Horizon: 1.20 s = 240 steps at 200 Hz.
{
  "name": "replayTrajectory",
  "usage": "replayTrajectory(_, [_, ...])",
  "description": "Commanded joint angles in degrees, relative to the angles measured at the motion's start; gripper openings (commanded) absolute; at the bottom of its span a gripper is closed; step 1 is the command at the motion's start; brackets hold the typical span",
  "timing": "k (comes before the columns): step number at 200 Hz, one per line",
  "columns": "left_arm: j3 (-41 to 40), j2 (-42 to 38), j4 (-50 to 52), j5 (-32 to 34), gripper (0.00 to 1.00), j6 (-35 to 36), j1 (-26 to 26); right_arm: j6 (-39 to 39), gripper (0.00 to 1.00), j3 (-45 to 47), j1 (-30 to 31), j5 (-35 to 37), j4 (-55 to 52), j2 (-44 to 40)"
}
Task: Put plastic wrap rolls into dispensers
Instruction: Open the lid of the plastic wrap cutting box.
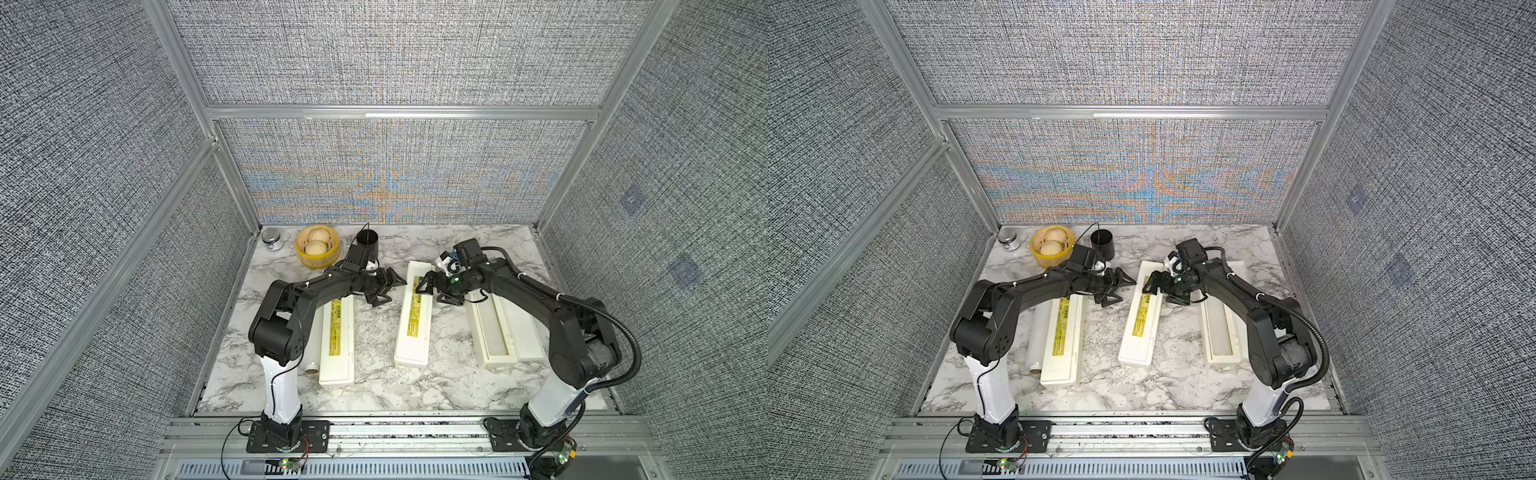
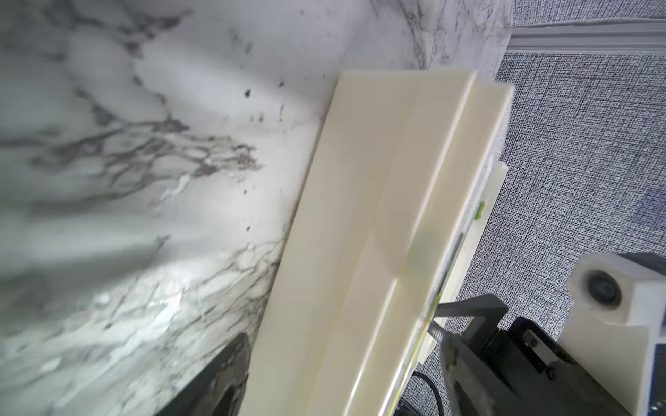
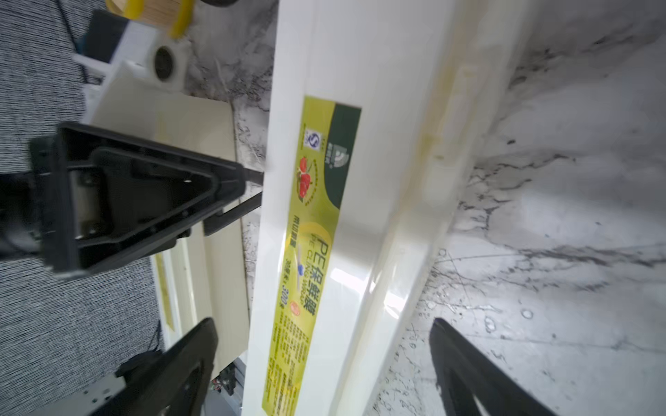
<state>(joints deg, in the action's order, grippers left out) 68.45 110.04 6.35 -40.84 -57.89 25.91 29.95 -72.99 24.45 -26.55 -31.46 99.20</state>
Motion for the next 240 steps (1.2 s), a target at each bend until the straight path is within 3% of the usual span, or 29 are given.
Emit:
replayTrajectory(1, [-3.42, -2.20, 0.13, -0.18, 0.78, 2.20, -0.66, 3.64, 0.97, -0.98, 3.66, 11.52, -7.47, 0.05])
replayTrajectory(33, [-7.91, -3.15, -3.73, -2.06, 0.76, 2.34, -0.99, 8.32, 0.99, -4.03, 9.06, 20.59, -11.65, 2.49])
replayTrajectory(126, [-12.46, -3.44, -9.11, -4.63, 0.74, 3.05, -2.90, 13.84, 0.99, -12.13, 16.03, 27.42, -18.15, 11.54])
replayTrajectory(184, [-10.93, -2.12, -9.82, -7.28, 0.74, 2.96, -2.82, 4.23, 0.95, -8.64, 14.52, 19.02, -11.86, 5.15])
replayTrajectory(240, [-8.01, 0.97, -9.71, -9.08, 0.75, 2.65, -0.47, 2.77, 0.94, -5.96, 13.06, 12.83, -8.71, 3.49])
